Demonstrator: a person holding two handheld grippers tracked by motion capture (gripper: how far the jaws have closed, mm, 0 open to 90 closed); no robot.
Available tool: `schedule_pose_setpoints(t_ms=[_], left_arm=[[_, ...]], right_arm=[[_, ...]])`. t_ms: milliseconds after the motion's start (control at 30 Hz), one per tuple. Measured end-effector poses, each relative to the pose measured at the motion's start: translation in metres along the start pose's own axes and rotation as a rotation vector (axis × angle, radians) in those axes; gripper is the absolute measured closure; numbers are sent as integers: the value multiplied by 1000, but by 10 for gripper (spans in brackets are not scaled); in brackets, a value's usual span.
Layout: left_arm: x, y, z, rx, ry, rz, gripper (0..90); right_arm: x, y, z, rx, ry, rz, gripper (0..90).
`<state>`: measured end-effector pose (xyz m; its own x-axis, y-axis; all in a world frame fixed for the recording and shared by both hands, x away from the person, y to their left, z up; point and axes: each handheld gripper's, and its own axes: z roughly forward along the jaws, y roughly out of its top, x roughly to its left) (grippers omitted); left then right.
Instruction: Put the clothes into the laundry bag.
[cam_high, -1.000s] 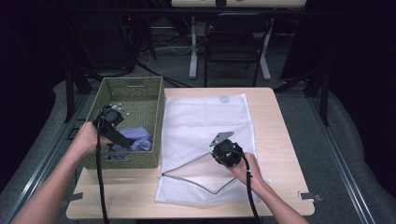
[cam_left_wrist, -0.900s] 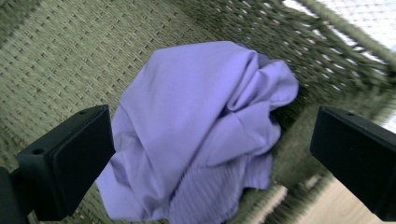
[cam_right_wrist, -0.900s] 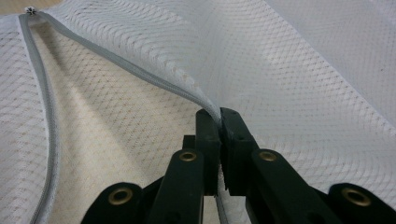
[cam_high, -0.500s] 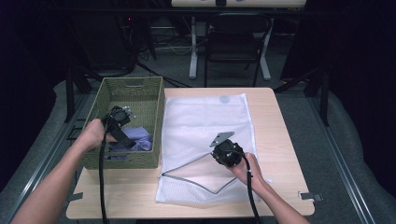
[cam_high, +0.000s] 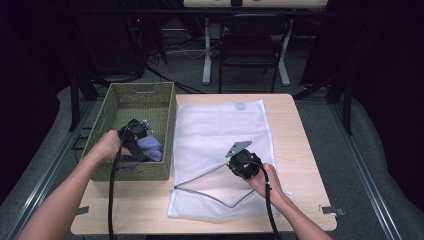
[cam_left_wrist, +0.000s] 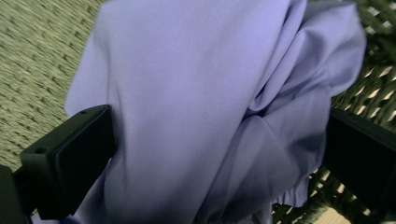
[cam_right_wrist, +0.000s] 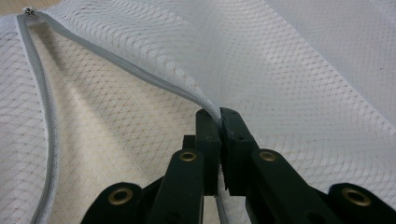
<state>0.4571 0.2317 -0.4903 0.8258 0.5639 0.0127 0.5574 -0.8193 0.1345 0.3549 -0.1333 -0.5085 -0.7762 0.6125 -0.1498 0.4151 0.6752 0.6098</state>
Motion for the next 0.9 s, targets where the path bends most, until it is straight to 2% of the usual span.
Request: schedule_pose_setpoints(t_ms=[67, 133, 300, 400, 500, 667, 900], left_arm=[[1, 1, 4, 13, -5, -3, 14], [3, 1, 6, 7, -19, -18, 30], [5, 3, 10, 27, -8, -23, 60], [7, 5, 12, 49, -7, -13, 110], [7, 6, 15, 53, -11, -29, 171], [7, 7, 17, 67, -22, -23, 330], [5, 7, 18, 77, -52, 11, 597]], right_arm=[[1, 0, 1, 1, 0, 0, 870], [1, 0, 1, 4, -1, 2, 870], [1, 0, 1, 4, 1, 1, 871], [1, 0, 2, 6, 0, -1, 870], [0, -1, 1, 4, 0, -6, 870], [-1, -1, 0, 5, -3, 4, 870], [-1, -1, -1, 0, -8, 6, 870]])
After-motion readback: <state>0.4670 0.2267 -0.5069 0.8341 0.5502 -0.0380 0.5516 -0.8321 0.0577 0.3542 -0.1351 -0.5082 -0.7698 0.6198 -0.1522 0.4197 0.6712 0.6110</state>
